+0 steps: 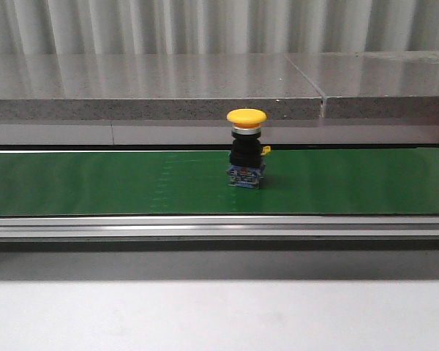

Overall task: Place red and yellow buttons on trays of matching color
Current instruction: 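Lower the red button into the red tray and open the right gripper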

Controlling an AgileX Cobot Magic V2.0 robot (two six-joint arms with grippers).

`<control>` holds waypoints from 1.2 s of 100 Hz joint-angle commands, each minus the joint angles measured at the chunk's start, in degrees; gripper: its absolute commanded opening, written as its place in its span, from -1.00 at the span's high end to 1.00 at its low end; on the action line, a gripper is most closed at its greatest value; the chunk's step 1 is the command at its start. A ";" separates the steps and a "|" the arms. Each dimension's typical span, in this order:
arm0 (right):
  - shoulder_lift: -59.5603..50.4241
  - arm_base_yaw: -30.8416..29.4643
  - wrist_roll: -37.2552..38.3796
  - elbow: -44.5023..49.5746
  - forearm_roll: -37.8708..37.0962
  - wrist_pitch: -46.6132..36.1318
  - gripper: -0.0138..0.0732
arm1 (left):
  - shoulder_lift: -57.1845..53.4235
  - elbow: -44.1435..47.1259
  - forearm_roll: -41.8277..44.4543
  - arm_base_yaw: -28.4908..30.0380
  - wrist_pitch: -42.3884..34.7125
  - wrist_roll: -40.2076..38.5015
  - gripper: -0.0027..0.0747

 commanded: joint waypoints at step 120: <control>-21.25 -0.04 -2.04 -2.18 0.67 4.49 -0.73 | 0.09 -1.46 -1.59 -0.46 -3.79 0.08 0.98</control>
